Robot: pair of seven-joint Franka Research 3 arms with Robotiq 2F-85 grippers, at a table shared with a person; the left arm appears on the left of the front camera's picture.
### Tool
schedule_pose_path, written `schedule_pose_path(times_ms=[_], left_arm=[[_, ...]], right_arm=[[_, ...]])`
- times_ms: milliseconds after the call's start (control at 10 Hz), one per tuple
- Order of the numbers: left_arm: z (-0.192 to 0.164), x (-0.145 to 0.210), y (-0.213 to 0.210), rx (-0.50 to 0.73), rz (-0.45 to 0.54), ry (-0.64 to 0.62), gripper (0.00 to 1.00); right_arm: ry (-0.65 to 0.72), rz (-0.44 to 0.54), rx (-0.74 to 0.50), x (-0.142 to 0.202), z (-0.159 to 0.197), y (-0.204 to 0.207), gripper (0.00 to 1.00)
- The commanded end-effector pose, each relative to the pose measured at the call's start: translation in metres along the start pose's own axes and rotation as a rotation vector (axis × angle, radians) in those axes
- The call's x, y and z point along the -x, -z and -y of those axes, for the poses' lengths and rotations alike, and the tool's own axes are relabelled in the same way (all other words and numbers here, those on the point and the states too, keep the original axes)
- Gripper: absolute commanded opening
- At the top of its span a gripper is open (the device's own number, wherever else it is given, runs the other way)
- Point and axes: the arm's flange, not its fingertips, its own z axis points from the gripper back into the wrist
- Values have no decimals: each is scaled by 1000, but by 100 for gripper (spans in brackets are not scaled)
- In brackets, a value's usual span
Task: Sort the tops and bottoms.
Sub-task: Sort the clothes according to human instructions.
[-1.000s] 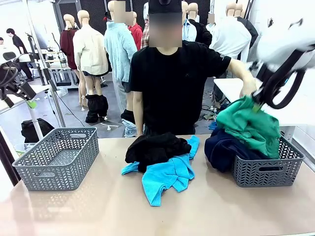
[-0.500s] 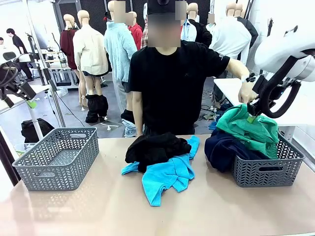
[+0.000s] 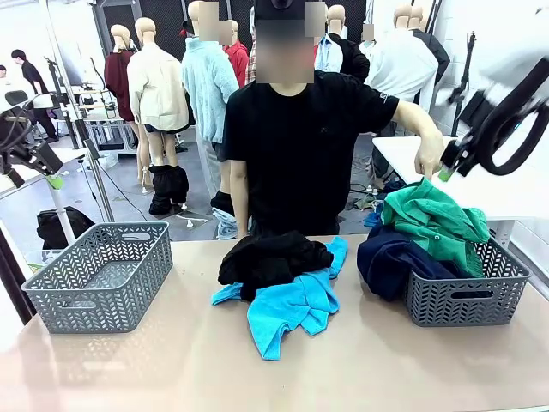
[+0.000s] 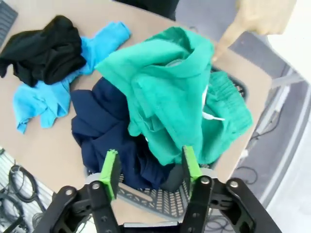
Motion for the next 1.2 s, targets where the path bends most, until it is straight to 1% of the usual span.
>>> schedule_pose_path(times_ms=[0,100,200,300,400,600,700,800,900,1000,1100], left_arm=[[0,-2,-1,3,7,-17,94],[0,-2,-1,3,7,-17,94],[0,-2,-1,3,7,-17,94],[0,-2,-1,3,7,-17,94],[0,-2,-1,3,7,-17,94],[0,-2,-1,3,7,-17,94],[0,-2,-1,3,7,-17,94],[0,-2,-1,3,7,-17,94],[0,-2,-1,3,7,-17,94],[0,-2,-1,3,7,-17,94],[0,-2,-1,3,7,-17,94]], right_arm=[[19,52,42,21,10,-35,100],[74,68,81,31,23,-59,100],[156,52,128,44,39,-77,100],[214,13,186,63,69,-92,100],[241,20,231,78,93,-99,100],[417,-72,250,119,137,-97,100],[472,-86,229,139,150,-90,100],[517,-52,196,154,158,-79,100],[485,-45,172,150,147,-67,100],[452,-75,237,157,164,-90,100],[452,-75,237,157,164,-90,100]])
